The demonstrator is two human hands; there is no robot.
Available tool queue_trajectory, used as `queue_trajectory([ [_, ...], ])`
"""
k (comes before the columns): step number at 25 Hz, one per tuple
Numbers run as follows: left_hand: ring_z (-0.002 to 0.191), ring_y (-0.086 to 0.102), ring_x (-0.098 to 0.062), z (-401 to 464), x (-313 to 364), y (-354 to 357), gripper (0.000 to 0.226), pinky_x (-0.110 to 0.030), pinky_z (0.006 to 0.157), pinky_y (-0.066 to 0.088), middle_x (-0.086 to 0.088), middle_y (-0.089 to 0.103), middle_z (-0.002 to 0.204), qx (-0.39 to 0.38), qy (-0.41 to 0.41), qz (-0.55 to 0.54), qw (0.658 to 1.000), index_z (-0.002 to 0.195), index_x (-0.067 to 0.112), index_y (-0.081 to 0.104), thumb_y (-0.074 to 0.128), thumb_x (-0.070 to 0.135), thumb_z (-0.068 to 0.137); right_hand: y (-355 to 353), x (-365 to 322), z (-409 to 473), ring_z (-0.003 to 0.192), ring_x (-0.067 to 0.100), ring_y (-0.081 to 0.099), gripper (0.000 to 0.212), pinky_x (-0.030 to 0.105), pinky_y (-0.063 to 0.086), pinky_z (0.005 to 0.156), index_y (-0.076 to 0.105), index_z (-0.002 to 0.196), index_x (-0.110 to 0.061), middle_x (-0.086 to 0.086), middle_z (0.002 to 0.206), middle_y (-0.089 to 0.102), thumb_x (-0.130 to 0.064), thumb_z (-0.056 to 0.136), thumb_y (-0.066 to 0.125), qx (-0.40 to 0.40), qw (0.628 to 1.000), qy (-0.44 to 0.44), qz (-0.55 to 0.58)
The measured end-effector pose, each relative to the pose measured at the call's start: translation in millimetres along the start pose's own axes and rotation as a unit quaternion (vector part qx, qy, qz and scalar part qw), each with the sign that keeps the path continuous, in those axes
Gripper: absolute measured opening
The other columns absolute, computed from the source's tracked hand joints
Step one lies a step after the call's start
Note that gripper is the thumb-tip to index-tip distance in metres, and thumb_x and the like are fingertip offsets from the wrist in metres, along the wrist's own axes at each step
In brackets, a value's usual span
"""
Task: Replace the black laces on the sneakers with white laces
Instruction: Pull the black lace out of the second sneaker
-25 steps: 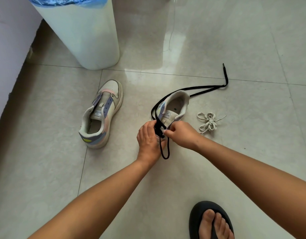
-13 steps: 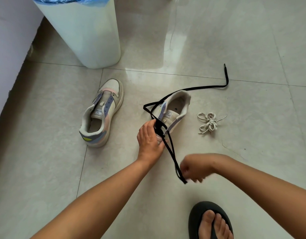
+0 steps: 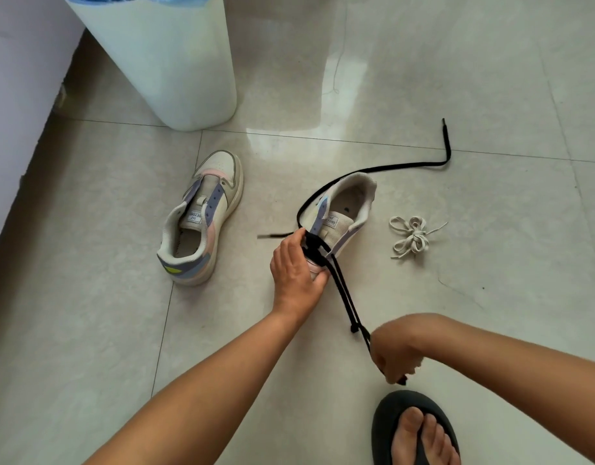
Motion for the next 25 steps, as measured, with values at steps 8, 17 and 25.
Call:
queue_trajectory([
  [8,0.114,0.046,-0.032,-0.4,0.4,-0.5,0.080,-0.031,0.093,0.028,-0.013,0.049,0.127,-0.011,0.011,0.006,1.000,0.133,0.003,0.043,0.080,0.020,0.064,-118.6,35.0,-18.6,0.082,0.021,0.055,0.016,0.028,0.038,0.066,0.059,0.086,-0.011,0.005,0.084,0.060,-0.025,0.093,0.055,0.482,0.795,-0.032,0.367],
  [17,0.116,0.045,-0.029,0.8,1.2,-1.8,0.079,-0.034,0.098,0.031,-0.011,0.049,0.125,-0.019,-0.002,-0.006,1.000,0.135,0.004,0.041,0.080,0.018,0.067,19.8,25.0,2.9,0.064,0.023,0.051,0.018,0.030,0.044,0.069,0.062,0.084,-0.001,0.014,0.088,0.063,-0.014,0.089,0.051,-0.003,0.993,0.099,-0.060],
  [25,0.119,0.038,-0.018,-12.1,6.5,-3.4,0.076,-0.024,0.101,0.025,-0.005,0.043,0.127,-0.083,-0.027,-0.033,0.996,0.138,0.010,0.034,0.074,0.023,0.075,-83.7,103.0,-87.8,0.084,0.022,0.053,0.031,0.030,0.036,0.069,0.047,0.122,-0.013,0.003,0.093,0.057,-0.022,0.093,0.050,0.677,0.608,0.117,0.399],
])
Point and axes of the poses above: each hand's wrist, its own z-axis towards the middle knuckle, its own y-axis out of the palm, x = y × z, the point moved 7 cm from there along z, towards the middle knuckle
